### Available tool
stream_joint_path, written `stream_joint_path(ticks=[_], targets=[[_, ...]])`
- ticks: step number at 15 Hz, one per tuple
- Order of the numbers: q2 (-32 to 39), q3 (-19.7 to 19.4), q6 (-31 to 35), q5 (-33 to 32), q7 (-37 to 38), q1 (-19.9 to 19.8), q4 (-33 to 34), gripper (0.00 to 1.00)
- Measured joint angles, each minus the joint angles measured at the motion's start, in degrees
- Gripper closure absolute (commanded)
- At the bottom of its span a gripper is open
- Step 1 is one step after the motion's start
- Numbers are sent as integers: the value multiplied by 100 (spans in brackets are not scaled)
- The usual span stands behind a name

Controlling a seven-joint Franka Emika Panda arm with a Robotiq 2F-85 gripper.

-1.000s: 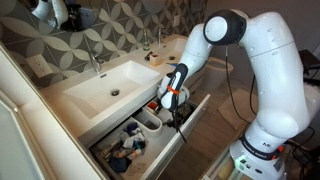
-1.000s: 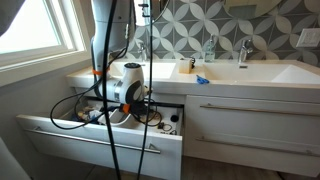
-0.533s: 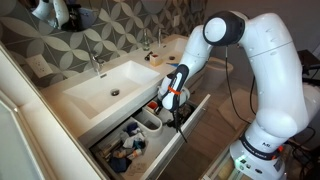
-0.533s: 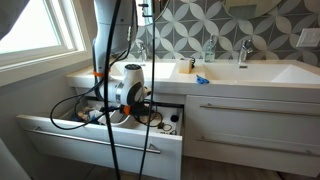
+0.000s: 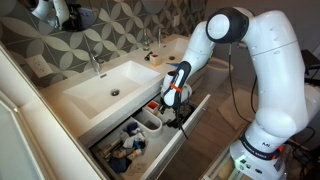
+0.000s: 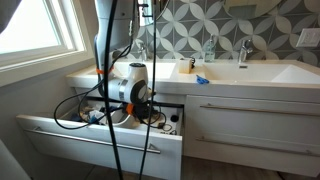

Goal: Move the black thing to the right then move the box forwards

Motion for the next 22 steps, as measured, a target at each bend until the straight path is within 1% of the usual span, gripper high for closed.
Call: stream_joint_path(ticks=[2,5,13,16,22], targets=[[-139,-177,-6,0,0,60,-86,100],[-275,-274,47,-1,-24,25,-156,100],[-239,-321,979,-40,-78,-91,-169,100],[-113,-154,1317,-195,-78,-276,-147,100],[210,470,1504,-723,-76,-959,-40,100]])
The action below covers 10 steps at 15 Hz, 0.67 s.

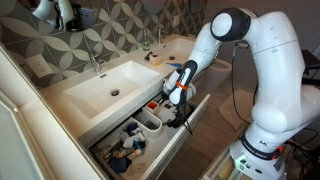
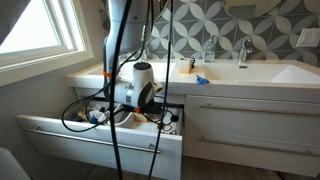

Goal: Move the black thing to the right then move the box forwards

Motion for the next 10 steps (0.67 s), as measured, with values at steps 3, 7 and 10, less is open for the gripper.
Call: stream_joint_path(ticks=[3,7,10], targets=[[82,233,7,-259,0,-337,8,100],[159,328,23,-406,0,-515,34,100],[161,258,21,-403,10,-478,38,100]])
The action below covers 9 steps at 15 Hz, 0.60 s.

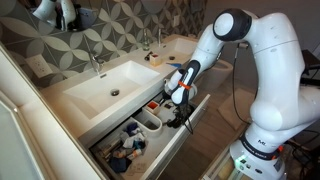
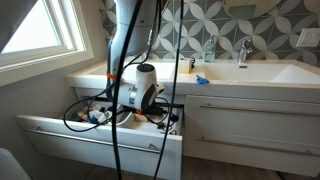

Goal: Move the black thing to the right then move the box forwards

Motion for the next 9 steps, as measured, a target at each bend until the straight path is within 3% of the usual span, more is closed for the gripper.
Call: stream_joint_path(ticks=[8,9], targets=[[-470,-350,-196,41,103,421,-257,99],[-635,-345,-365,51,169,471,-372,73]])
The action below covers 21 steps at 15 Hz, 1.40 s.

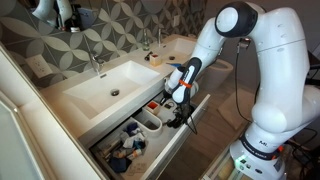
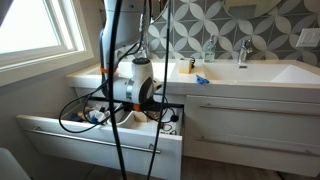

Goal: Move the black thing to the right then move the box forwards

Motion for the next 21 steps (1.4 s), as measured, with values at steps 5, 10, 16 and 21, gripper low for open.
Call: stream_joint_path(ticks=[5,10,16,21], targets=[[-1286,-265,-1286,532,324,668,-774,49],[-2922,-1283,-2327,509,939,1985,-1317,15],[-4845,-1156,-4050,187,1642,2233,-1406,0],[-5724,-880,-4764,474,1641,2309,-1486,0]])
